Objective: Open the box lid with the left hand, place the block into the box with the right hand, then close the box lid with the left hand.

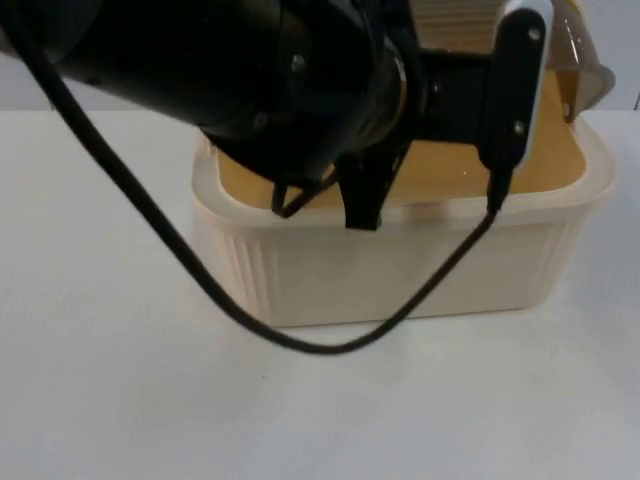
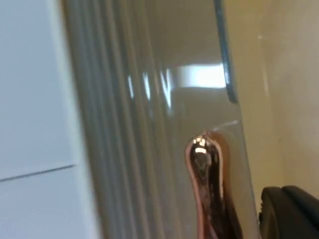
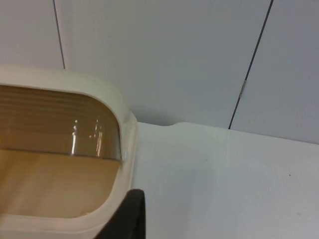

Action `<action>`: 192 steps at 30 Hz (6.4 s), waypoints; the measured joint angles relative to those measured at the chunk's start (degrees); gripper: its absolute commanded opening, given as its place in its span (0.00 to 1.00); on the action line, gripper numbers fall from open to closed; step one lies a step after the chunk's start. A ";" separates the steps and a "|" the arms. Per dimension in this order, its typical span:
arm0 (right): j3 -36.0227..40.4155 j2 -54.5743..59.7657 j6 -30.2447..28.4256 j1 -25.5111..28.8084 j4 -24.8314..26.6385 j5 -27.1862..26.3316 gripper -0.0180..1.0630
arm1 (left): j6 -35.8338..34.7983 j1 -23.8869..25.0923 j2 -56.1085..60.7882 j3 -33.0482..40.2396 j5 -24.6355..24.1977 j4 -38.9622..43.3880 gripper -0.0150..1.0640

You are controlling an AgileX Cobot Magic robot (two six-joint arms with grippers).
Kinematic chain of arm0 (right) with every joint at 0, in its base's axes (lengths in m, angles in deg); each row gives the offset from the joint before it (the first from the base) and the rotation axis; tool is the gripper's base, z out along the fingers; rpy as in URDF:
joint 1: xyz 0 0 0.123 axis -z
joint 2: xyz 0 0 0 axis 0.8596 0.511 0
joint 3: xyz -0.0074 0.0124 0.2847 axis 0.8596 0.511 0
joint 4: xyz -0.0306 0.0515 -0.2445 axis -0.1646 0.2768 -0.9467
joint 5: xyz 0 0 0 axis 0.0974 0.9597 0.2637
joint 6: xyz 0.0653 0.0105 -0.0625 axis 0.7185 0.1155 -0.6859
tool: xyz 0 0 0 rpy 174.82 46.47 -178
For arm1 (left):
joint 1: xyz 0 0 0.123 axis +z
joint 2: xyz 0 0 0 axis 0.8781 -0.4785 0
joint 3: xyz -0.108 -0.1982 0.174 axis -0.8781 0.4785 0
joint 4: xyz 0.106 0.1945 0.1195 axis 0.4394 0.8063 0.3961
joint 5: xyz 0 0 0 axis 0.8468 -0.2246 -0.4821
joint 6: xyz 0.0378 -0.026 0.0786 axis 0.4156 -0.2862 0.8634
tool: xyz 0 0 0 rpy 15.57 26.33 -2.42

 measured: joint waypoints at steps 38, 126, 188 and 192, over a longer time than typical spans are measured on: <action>0.00 0.00 -0.08 0.00 0.00 0.00 0.99 | 17.86 6.55 18.65 0.80 26.31 -55.24 0.01; 0.00 0.00 2.33 0.00 0.00 -0.90 0.99 | 29.60 41.81 56.87 7.33 22.87 -98.34 0.98; 11.39 52.13 36.32 11.29 -12.73 -13.29 0.99 | 19.26 42.36 56.41 4.53 -6.56 -85.20 0.98; 11.39 55.07 37.51 11.29 -12.99 -17.43 0.99 | 19.26 42.36 56.41 4.53 -6.56 -85.08 0.98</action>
